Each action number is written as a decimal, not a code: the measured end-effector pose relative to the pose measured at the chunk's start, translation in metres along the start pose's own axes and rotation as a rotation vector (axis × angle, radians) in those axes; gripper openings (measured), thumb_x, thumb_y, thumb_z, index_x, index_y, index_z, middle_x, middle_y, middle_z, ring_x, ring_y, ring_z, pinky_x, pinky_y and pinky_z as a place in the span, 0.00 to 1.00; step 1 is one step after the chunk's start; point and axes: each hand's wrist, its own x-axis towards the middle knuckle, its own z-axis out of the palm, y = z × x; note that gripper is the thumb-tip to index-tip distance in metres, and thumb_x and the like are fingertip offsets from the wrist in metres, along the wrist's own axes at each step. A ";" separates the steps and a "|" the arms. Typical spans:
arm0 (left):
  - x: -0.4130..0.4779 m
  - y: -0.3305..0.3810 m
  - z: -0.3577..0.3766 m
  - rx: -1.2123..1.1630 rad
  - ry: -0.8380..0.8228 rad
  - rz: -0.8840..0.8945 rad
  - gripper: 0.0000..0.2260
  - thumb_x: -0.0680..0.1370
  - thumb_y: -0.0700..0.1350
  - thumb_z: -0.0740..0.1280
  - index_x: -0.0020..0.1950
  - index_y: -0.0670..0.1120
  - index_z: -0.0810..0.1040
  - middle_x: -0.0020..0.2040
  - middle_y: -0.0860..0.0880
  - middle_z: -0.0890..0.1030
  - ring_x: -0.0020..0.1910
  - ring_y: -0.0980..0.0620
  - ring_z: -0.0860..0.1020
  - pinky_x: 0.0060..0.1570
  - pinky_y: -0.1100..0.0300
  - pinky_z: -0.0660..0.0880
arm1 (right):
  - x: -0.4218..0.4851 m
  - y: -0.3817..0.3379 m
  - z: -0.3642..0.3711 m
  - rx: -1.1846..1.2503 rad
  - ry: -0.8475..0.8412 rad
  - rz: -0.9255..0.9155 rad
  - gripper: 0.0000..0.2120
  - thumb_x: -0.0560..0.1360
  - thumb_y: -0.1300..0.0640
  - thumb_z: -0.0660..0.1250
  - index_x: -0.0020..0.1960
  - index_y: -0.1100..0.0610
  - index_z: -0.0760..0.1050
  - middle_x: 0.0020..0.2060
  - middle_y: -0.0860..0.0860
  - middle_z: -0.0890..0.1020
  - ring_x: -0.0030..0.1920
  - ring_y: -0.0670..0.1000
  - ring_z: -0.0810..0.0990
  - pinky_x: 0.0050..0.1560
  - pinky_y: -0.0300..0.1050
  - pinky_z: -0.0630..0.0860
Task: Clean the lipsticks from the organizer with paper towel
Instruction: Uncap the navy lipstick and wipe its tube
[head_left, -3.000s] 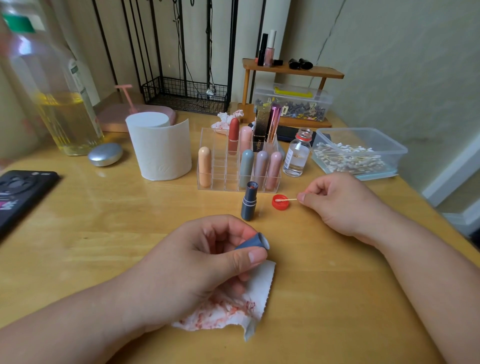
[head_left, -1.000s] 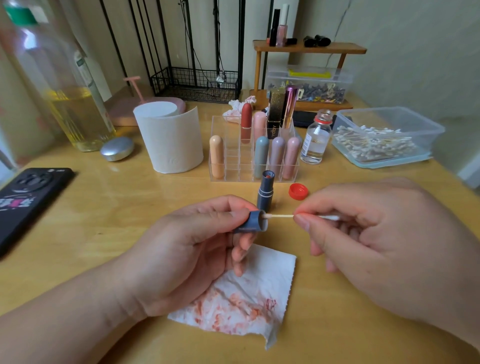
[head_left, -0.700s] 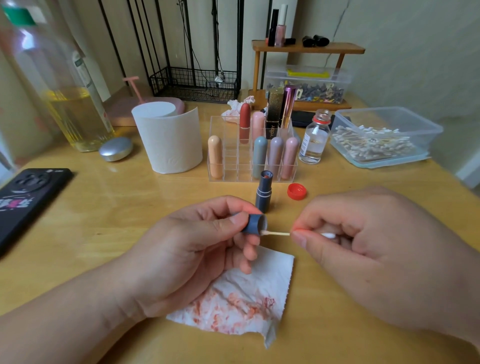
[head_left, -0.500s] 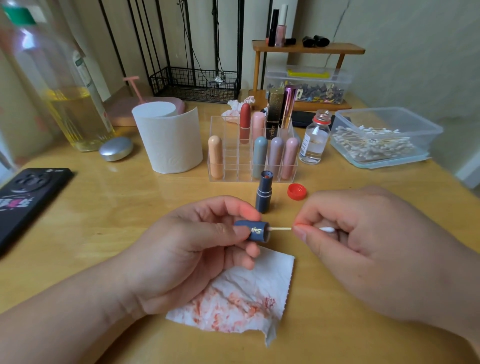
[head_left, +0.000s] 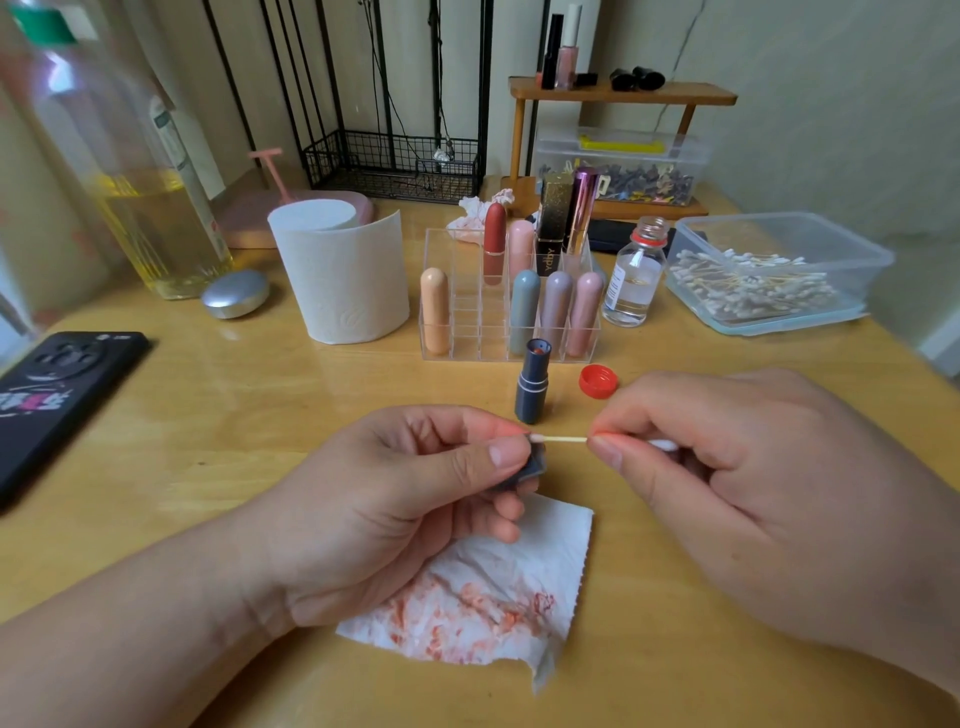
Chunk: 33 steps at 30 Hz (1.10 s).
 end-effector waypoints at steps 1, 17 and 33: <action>0.000 0.000 0.001 0.014 0.000 -0.002 0.13 0.74 0.40 0.72 0.53 0.31 0.80 0.42 0.39 0.80 0.35 0.50 0.78 0.37 0.61 0.79 | 0.000 0.000 -0.001 -0.003 -0.003 -0.001 0.07 0.77 0.50 0.62 0.41 0.48 0.75 0.26 0.44 0.70 0.29 0.46 0.70 0.29 0.45 0.67; -0.003 0.002 0.000 0.016 0.019 -0.021 0.15 0.65 0.24 0.71 0.47 0.39 0.84 0.42 0.37 0.81 0.36 0.47 0.83 0.41 0.57 0.82 | 0.000 0.000 -0.002 0.282 -0.237 0.145 0.09 0.78 0.51 0.66 0.39 0.49 0.76 0.23 0.46 0.74 0.23 0.44 0.69 0.24 0.38 0.67; -0.005 0.008 0.000 -0.016 0.000 -0.101 0.14 0.65 0.27 0.75 0.49 0.35 0.84 0.41 0.34 0.82 0.39 0.41 0.85 0.39 0.55 0.83 | -0.002 0.000 -0.003 0.238 -0.189 0.096 0.08 0.76 0.51 0.66 0.39 0.49 0.75 0.23 0.48 0.73 0.23 0.45 0.68 0.23 0.34 0.64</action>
